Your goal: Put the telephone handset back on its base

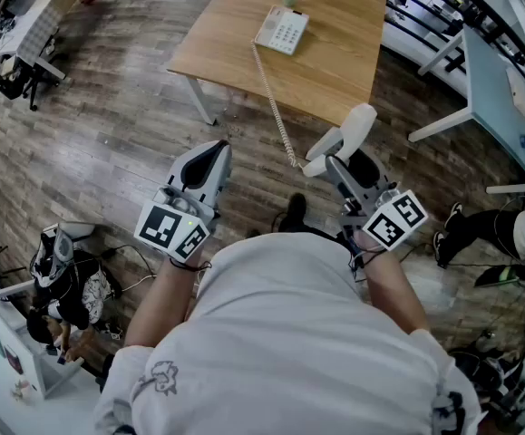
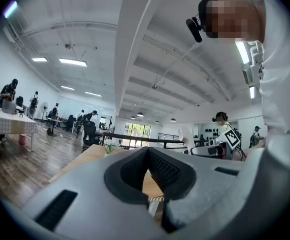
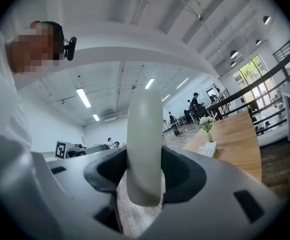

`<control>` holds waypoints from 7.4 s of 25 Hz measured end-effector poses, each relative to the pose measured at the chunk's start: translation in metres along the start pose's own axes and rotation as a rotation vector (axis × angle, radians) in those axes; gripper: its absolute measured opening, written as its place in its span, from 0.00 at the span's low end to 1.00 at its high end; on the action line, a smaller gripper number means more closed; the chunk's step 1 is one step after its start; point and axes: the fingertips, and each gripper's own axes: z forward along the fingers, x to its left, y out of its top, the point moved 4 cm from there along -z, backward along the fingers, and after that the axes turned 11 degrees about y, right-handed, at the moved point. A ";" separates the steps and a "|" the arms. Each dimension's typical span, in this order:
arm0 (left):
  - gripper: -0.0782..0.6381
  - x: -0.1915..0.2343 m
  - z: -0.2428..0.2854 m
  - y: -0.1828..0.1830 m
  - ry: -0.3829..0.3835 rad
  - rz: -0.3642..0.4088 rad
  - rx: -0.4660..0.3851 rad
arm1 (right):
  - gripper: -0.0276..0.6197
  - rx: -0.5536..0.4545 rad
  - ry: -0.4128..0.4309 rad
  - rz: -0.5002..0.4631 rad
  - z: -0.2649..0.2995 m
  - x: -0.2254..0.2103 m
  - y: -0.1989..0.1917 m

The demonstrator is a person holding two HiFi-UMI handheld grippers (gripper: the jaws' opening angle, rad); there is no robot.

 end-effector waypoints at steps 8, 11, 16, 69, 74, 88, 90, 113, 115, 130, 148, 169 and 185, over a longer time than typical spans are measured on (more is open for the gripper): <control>0.12 0.000 0.018 -0.003 0.021 0.008 0.011 | 0.39 0.000 0.026 0.016 0.005 -0.023 0.005; 0.12 0.000 0.031 -0.005 0.037 0.001 0.016 | 0.39 0.006 0.045 0.023 0.008 -0.038 0.008; 0.12 -0.002 0.065 -0.004 0.060 -0.018 0.009 | 0.39 0.017 0.073 0.013 0.014 -0.069 0.023; 0.12 0.258 0.241 0.030 -0.136 -0.005 0.081 | 0.38 -0.006 -0.074 0.072 0.268 -0.196 0.062; 0.12 0.258 0.270 0.023 -0.167 -0.013 0.112 | 0.38 -0.009 -0.097 0.091 0.269 -0.215 0.061; 0.12 0.219 0.366 0.022 -0.211 -0.004 0.142 | 0.38 0.005 -0.098 0.134 0.247 -0.280 0.071; 0.12 0.212 0.376 0.021 -0.213 0.004 0.148 | 0.38 0.006 -0.100 0.140 0.243 -0.288 0.073; 0.12 0.269 0.479 0.001 -0.410 0.009 0.245 | 0.38 -0.022 -0.306 0.199 0.316 -0.351 0.061; 0.12 0.279 0.489 -0.002 -0.429 0.004 0.252 | 0.38 -0.021 -0.329 0.212 0.327 -0.356 0.057; 0.12 0.331 0.526 -0.041 -0.556 -0.022 0.370 | 0.38 0.058 -0.492 0.305 0.383 -0.397 0.012; 0.12 0.360 0.562 -0.109 -0.607 -0.009 0.489 | 0.38 0.229 -0.669 0.391 0.406 -0.470 -0.061; 0.12 0.370 0.586 -0.167 -0.610 -0.042 0.566 | 0.38 0.361 -0.835 0.513 0.417 -0.528 -0.114; 0.12 0.386 0.591 -0.174 -0.598 -0.066 0.583 | 0.38 0.392 -0.922 0.496 0.425 -0.532 -0.129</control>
